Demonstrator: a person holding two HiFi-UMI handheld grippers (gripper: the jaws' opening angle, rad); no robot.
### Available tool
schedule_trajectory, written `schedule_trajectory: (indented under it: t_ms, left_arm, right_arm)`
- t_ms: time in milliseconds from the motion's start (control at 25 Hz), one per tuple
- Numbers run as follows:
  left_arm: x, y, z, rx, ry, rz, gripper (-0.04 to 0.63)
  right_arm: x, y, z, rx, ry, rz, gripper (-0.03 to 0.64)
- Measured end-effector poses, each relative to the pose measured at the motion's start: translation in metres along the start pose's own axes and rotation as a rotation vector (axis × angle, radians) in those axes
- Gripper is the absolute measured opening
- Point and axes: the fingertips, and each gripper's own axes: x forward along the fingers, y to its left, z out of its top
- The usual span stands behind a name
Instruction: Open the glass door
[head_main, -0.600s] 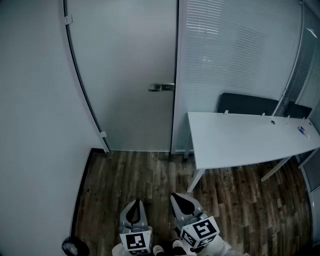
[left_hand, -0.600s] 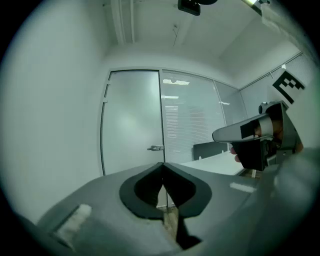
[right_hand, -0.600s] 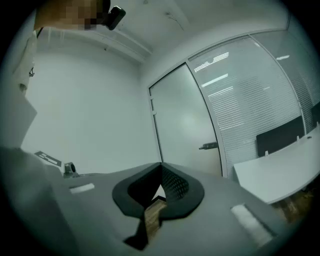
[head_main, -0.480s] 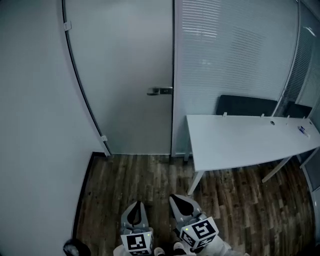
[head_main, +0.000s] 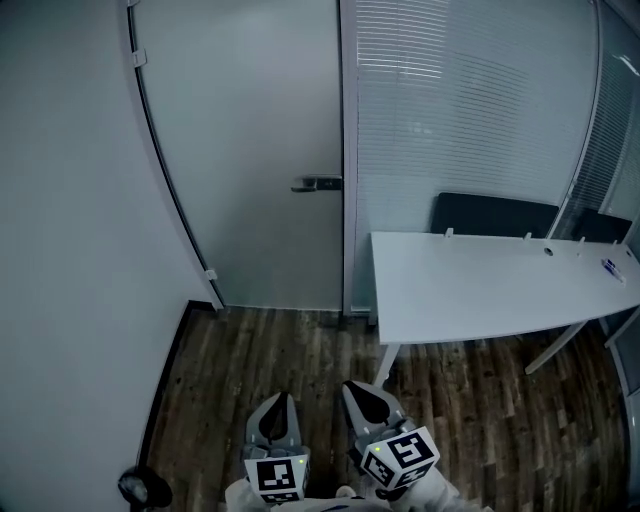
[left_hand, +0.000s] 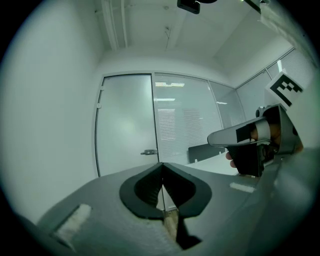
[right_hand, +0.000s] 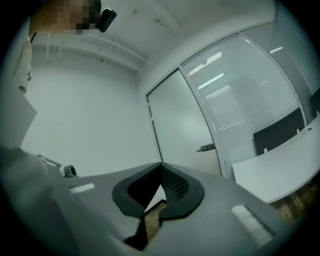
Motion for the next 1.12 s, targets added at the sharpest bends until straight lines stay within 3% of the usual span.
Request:
schedule_trajectory:
  t_ms: [280, 560, 1120]
  left_arm:
    - [0.012, 0.011, -0.005, -0.029, 0.008, 0.035, 0.002]
    - [0.063, 0.05, -0.015, -0.069, 0.0, 0.029, 0.002]
    - [0.203, 0.172, -0.027, -0.048, 0.02, -0.039, 0.002]
  right_arm:
    - [0.019, -0.006, -0.002, 0.011, 0.005, 0.023, 0.005]
    - [0.075, -0.017, -0.007, -0.007, 0.025, 0.003, 0.005]
    - [0.246, -0.039, -0.01, 0.006, 0.051, -0.079, 0.005]
